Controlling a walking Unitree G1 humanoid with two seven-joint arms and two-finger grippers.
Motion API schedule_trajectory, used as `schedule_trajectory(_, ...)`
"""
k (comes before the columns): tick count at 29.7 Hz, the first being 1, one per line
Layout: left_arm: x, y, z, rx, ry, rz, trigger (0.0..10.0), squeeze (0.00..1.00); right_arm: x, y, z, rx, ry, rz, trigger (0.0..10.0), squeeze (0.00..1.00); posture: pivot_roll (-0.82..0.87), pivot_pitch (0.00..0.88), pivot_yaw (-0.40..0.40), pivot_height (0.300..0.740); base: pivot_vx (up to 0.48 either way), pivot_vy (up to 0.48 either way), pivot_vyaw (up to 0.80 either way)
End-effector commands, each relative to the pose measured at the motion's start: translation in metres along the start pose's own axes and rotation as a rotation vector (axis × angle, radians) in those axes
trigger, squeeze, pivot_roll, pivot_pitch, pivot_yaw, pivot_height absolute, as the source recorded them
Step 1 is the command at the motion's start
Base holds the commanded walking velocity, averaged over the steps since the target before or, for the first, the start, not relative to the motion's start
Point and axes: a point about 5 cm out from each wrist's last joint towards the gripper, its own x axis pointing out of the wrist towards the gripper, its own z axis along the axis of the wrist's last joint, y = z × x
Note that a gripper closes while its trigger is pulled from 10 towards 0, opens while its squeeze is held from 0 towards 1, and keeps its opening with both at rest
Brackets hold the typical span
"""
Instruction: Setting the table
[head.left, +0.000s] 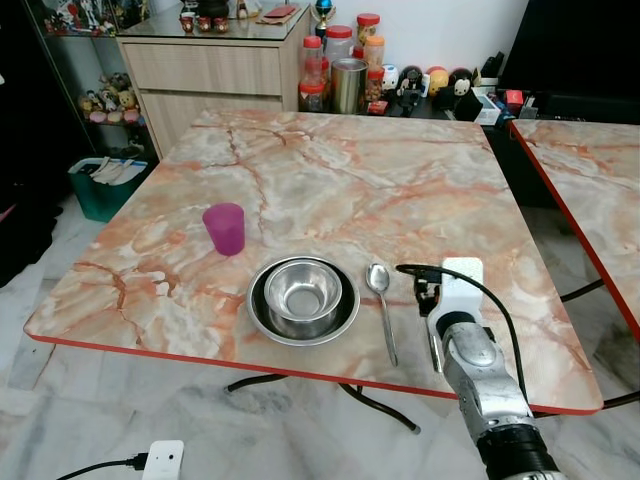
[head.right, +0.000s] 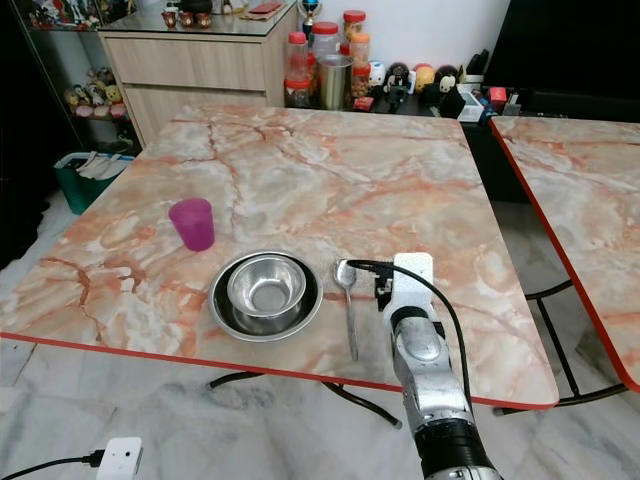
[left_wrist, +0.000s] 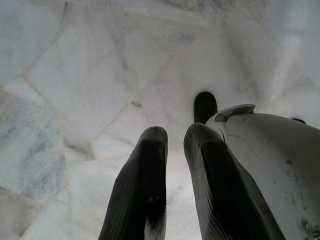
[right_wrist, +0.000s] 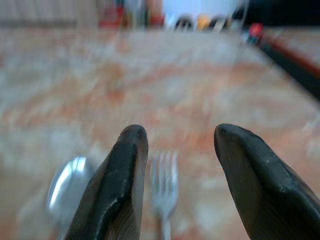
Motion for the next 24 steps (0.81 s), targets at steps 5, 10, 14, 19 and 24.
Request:
schedule_trajectory(5,-0.001,0.003,-0.001,-0.025,0.002,0.004,10.0,0.00,0.005,0.000,0.039,0.001,-0.209,-0.012,10.0,0.00,0.06,0.000,0.007,0.740,0.000,0.288,0.00)
schedule_trajectory(10,-0.001,0.005,0.000,-0.017,0.001,0.005,10.0,0.00,0.008,0.004,0.050,0.012,-0.251,-0.010,10.0,0.00,0.06,0.000,0.012,0.740,0.000,0.480,0.00)
schedule_trajectory(14,-0.001,0.006,0.000,-0.016,0.000,0.009,10.0,0.00,0.008,0.005,0.051,-0.004,-0.262,-0.016,10.0,0.00,0.06,0.000,0.013,0.740,0.000,0.480,0.00)
schedule_trajectory(19,-0.001,0.007,0.000,-0.016,-0.003,0.014,10.0,0.00,0.008,0.000,0.053,-0.031,-0.283,-0.034,10.0,0.00,0.07,0.000,0.015,0.740,0.000,0.480,0.60)
schedule_trajectory(24,-0.001,0.007,0.000,-0.016,-0.002,0.016,10.0,0.00,0.008,0.001,0.051,-0.024,-0.280,-0.033,10.0,0.00,0.07,0.000,0.016,0.740,0.000,0.480,0.80)
